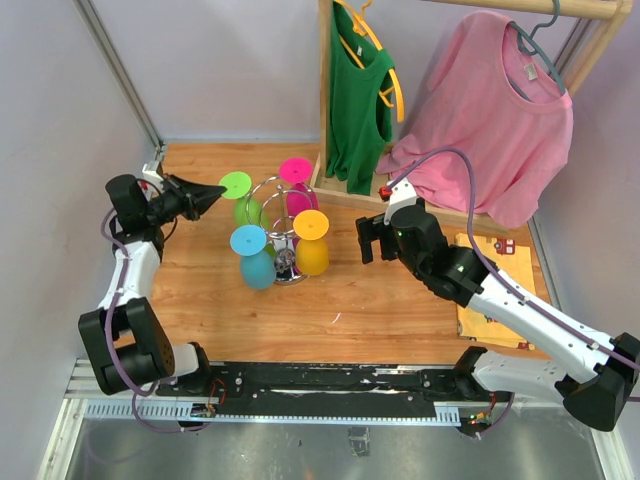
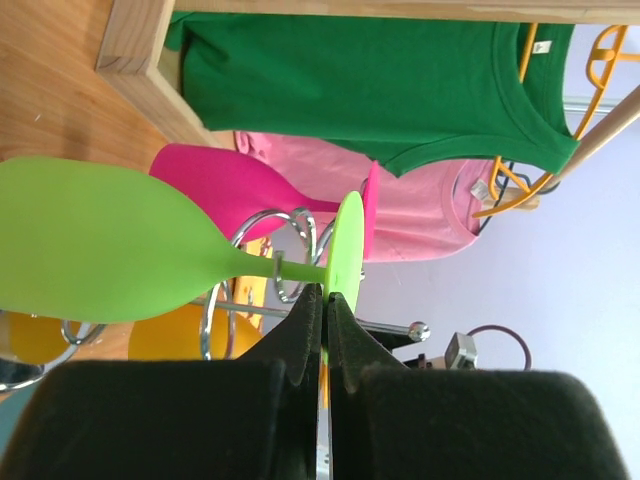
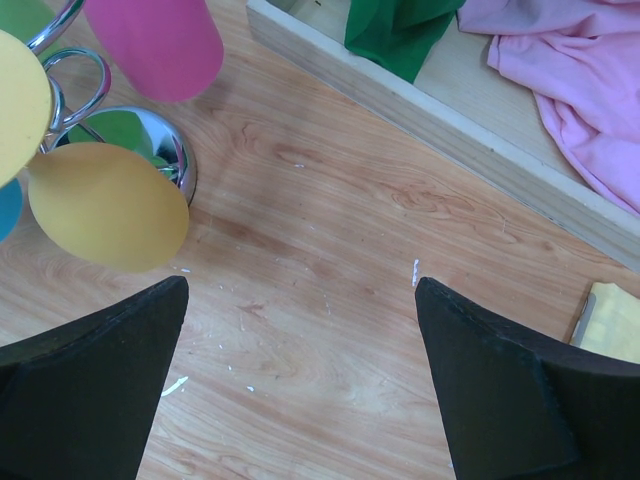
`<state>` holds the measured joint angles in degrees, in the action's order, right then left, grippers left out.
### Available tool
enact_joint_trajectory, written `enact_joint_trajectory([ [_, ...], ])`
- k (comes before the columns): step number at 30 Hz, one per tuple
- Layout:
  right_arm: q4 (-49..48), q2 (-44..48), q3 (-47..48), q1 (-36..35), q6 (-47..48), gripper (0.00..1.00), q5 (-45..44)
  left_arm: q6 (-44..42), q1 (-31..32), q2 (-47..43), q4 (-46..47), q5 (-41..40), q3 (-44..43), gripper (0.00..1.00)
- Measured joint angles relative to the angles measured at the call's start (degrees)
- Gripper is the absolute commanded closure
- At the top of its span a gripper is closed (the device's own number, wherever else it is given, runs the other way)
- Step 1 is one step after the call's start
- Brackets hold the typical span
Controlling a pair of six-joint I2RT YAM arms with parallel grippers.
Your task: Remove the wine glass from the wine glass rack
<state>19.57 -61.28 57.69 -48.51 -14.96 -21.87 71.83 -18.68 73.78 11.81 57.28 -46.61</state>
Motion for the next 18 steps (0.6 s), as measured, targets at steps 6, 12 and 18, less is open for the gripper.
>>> enact_joint_trajectory([
  [6, 0.00, 0.00, -0.02, 0.00, 0.02, 0.02, -0.50, 0.04, 0.00, 1.42, -0.79, -0.17, -3.87, 1.00],
  [12, 0.00, 0.00, -0.13, 0.00, 0.26, 0.02, -0.70, 0.00, 0.00, 1.90, -1.68, -0.44, -4.09, 1.00],
  [18, 0.00, 0.00, -0.13, 0.00, 0.39, 0.02, -0.72, 0.00, 0.00, 3.43, -1.66, -0.83, -4.11, 1.00],
])
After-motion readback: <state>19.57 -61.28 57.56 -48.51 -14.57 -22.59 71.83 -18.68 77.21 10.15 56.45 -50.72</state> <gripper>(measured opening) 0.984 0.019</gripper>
